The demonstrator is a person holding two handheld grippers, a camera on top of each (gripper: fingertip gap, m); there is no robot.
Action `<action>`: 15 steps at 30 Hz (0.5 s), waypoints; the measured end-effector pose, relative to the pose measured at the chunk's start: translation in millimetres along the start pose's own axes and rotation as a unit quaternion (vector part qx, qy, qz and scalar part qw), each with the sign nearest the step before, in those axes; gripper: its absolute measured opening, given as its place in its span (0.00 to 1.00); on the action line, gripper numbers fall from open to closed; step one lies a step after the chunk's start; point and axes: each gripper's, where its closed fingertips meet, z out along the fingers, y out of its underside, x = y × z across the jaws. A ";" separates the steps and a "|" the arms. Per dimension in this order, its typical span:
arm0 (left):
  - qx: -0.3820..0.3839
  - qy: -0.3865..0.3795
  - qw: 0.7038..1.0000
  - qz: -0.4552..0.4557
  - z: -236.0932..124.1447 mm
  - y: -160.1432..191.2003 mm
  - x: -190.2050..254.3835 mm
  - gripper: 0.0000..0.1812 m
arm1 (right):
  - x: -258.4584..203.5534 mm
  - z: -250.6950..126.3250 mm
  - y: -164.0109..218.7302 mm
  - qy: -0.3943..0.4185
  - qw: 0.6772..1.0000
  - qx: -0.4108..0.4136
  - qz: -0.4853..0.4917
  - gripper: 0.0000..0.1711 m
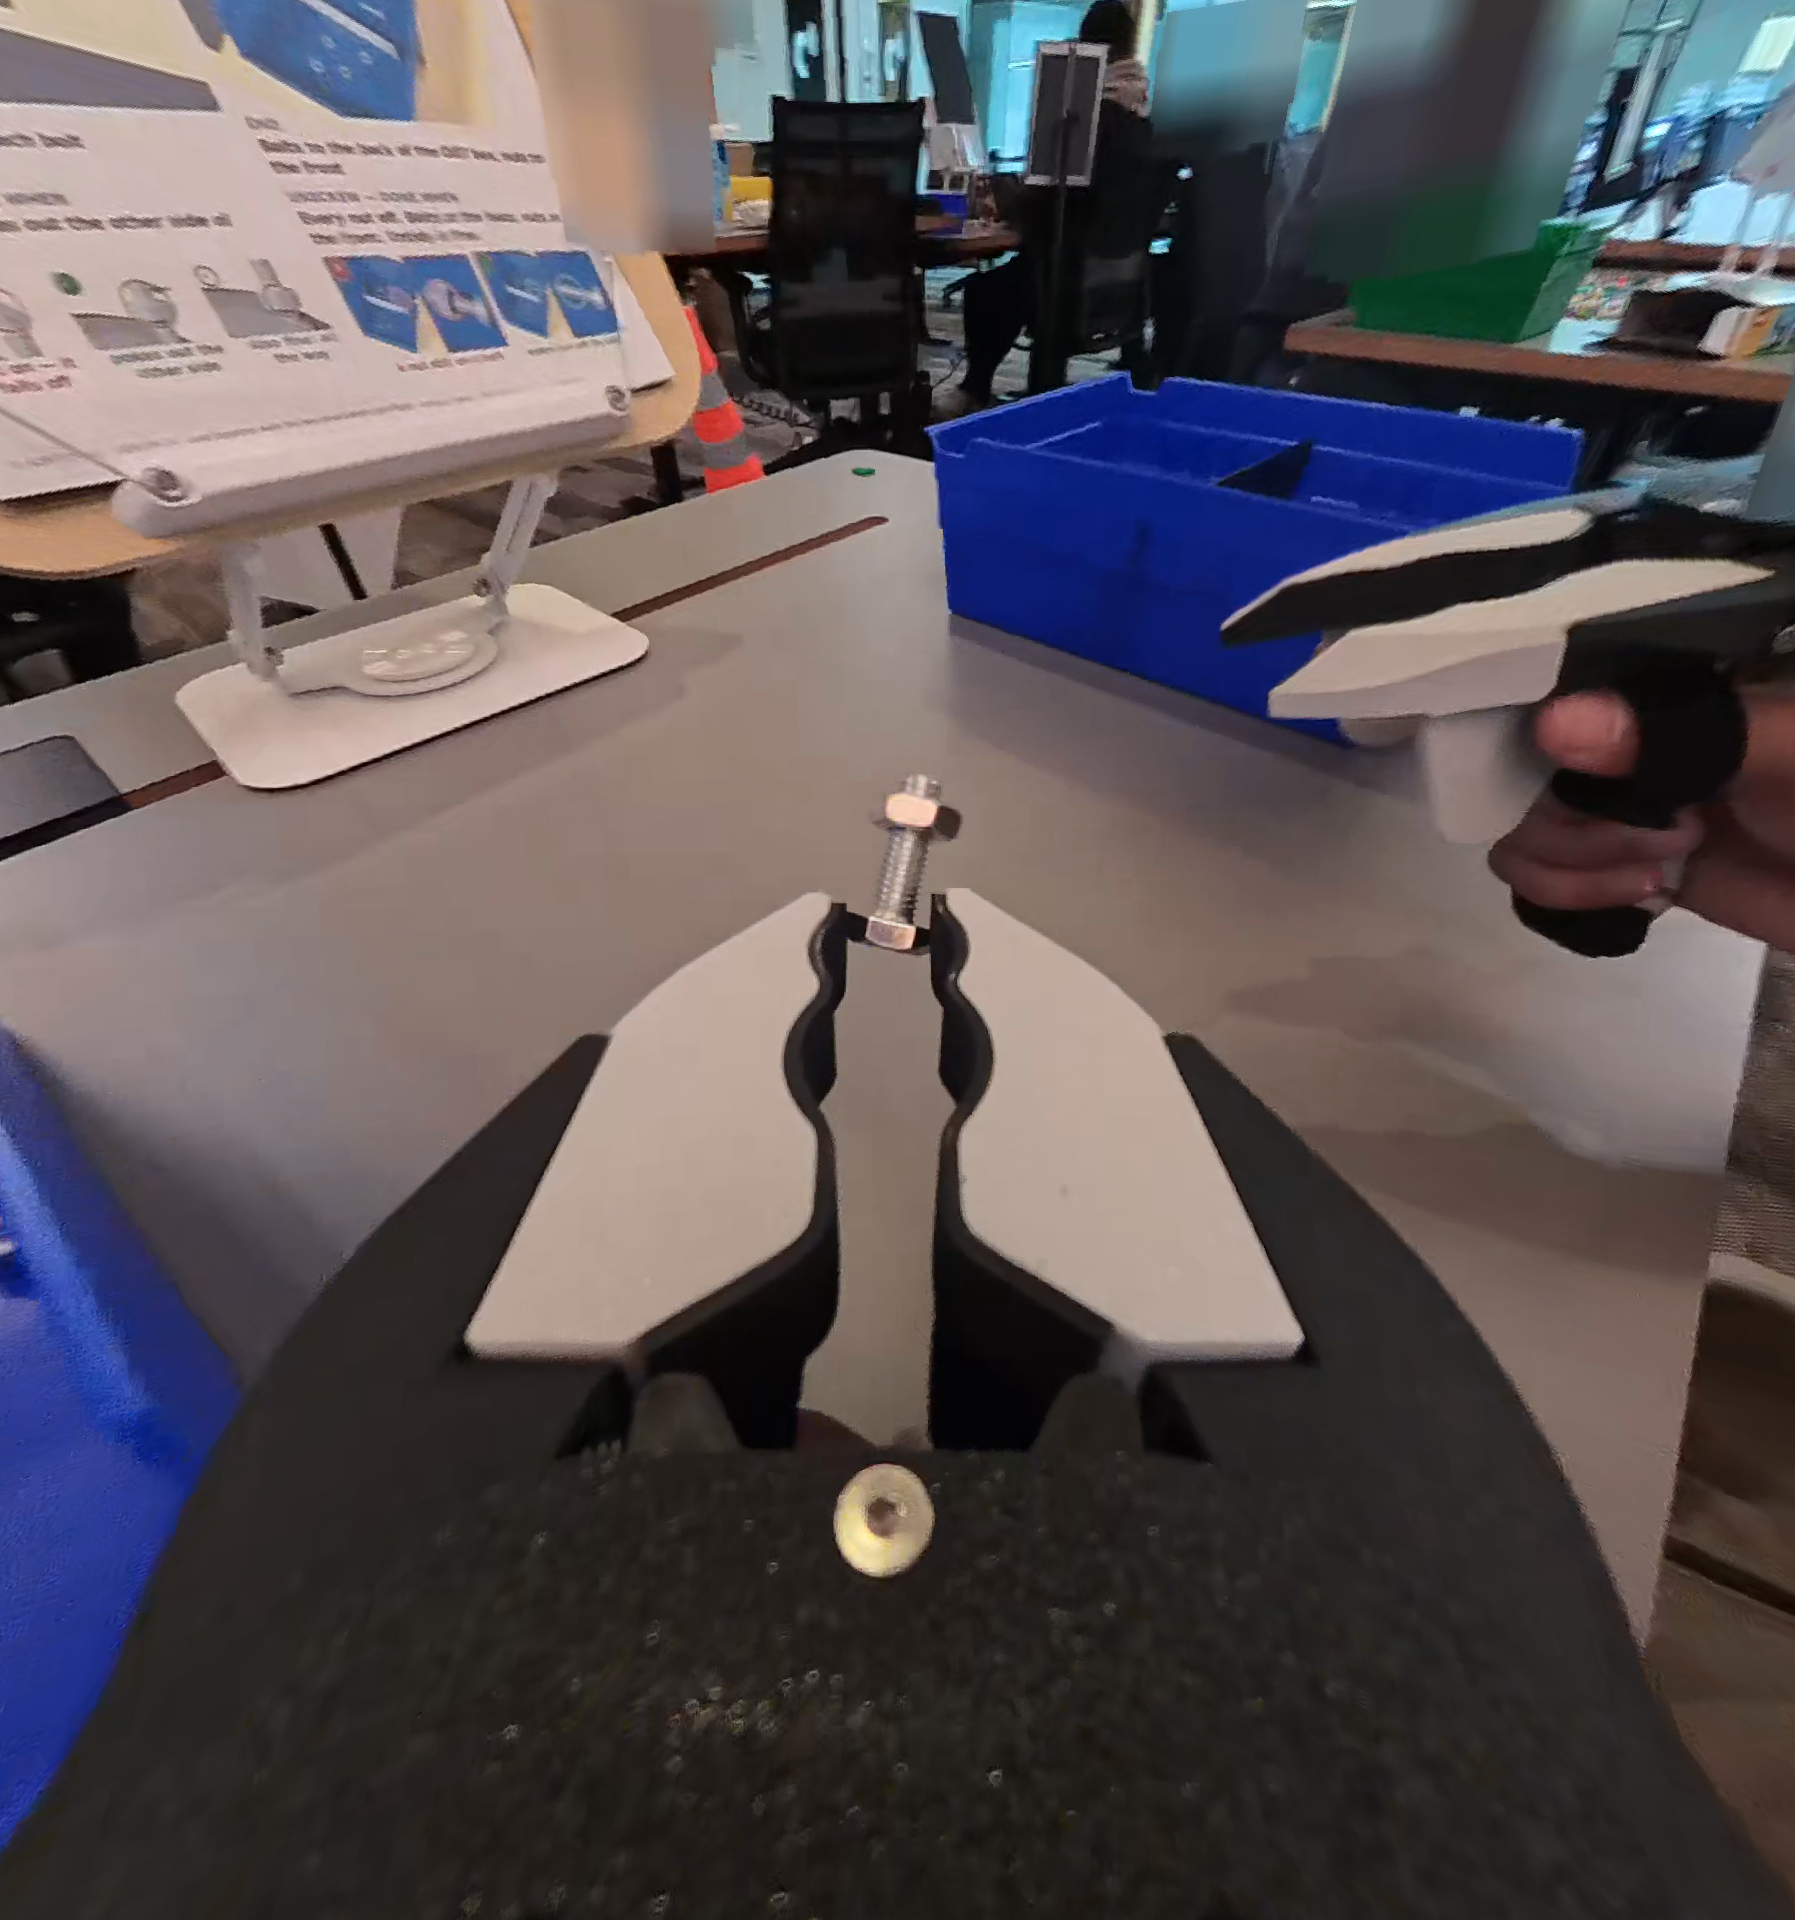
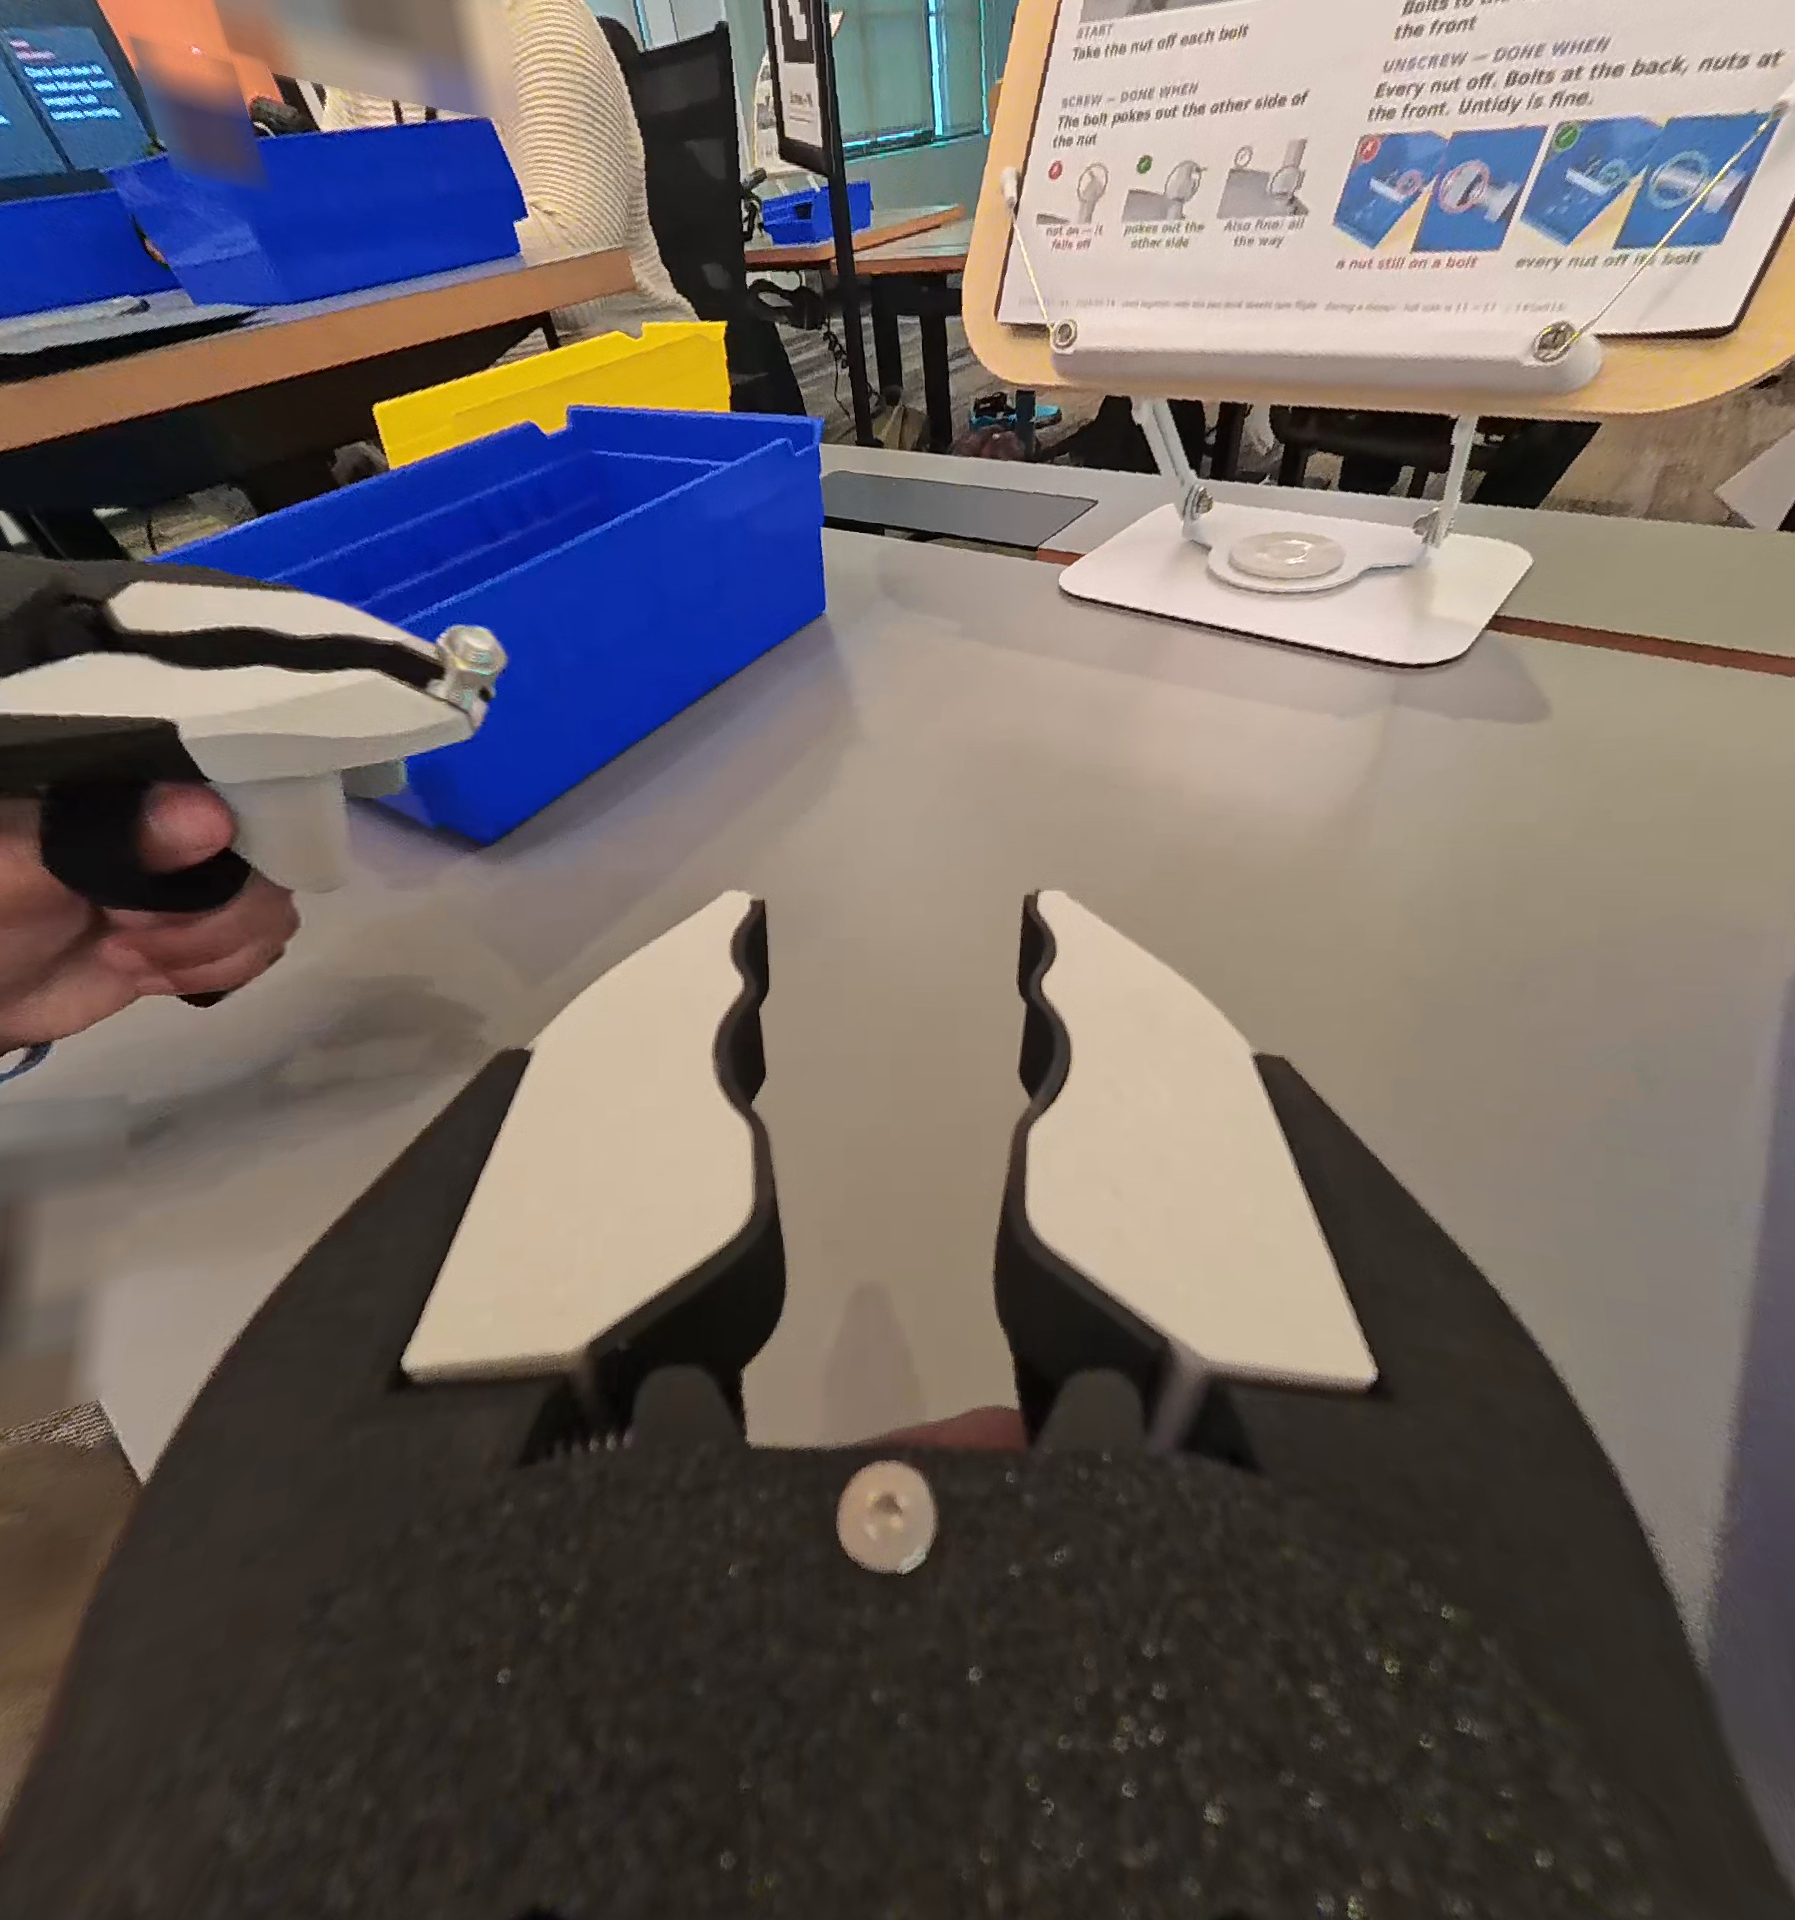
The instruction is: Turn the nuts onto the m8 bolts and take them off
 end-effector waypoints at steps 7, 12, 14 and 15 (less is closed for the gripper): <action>0.050 0.161 0.980 -0.102 22.1 -28.7 35.0 0.08 | -46.0 20.9 -27.7 -0.148 0.986 0.032 0.071 0.22; 0.054 0.198 0.972 -0.111 32.3 -33.4 48.1 0.08 | -59.4 23.1 -46.3 -0.194 0.974 0.058 0.096 0.19; 0.060 0.206 0.970 -0.112 33.1 -34.7 51.4 0.08 | -55.5 24.6 -45.6 -0.184 0.977 0.059 0.094 0.14; 0.056 0.210 0.969 -0.114 33.9 -34.1 52.5 0.08 | -52.6 26.0 -43.5 -0.177 0.979 0.055 0.090 0.15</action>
